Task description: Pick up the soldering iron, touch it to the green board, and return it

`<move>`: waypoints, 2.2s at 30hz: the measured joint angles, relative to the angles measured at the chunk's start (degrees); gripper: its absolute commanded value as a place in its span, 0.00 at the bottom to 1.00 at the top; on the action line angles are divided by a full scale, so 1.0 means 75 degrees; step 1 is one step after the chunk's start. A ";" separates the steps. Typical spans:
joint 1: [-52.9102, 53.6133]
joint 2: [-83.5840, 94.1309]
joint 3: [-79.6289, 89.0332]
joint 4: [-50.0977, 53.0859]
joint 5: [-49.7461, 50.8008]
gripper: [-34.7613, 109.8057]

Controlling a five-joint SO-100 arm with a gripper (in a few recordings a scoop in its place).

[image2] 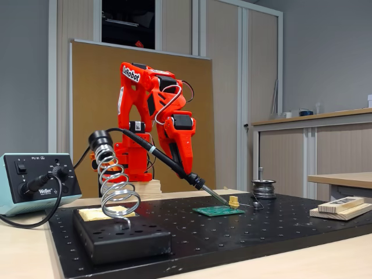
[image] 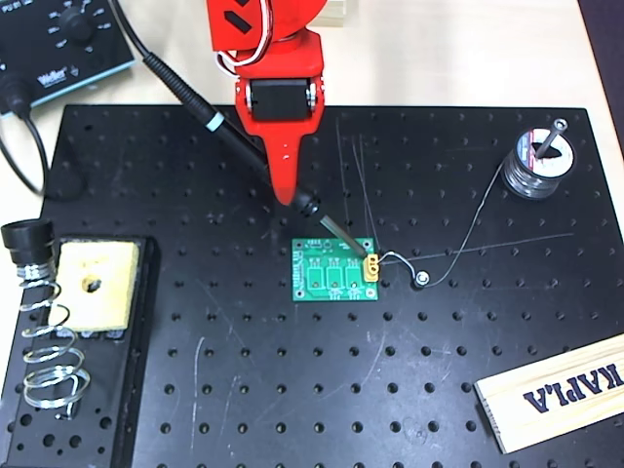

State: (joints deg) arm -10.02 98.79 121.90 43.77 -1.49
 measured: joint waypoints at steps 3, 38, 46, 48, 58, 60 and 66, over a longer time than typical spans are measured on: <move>0.0000 0.0000 0.0000 0.0000 0.0000 0.24; 0.0117 -0.0141 -0.0129 0.0000 0.0000 0.24; 0.0117 -0.0141 -0.0129 0.0000 0.0000 0.24; 0.0117 -0.0141 -0.0129 0.0000 0.0000 0.24; 0.0129 -0.0094 -0.0129 0.0070 0.0000 0.24; 0.0270 0.0070 -0.0070 0.0211 0.0000 0.24; 0.1008 0.0773 0.0152 0.0703 -0.0387 0.24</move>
State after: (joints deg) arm -2.46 104.59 123.05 49.04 -4.39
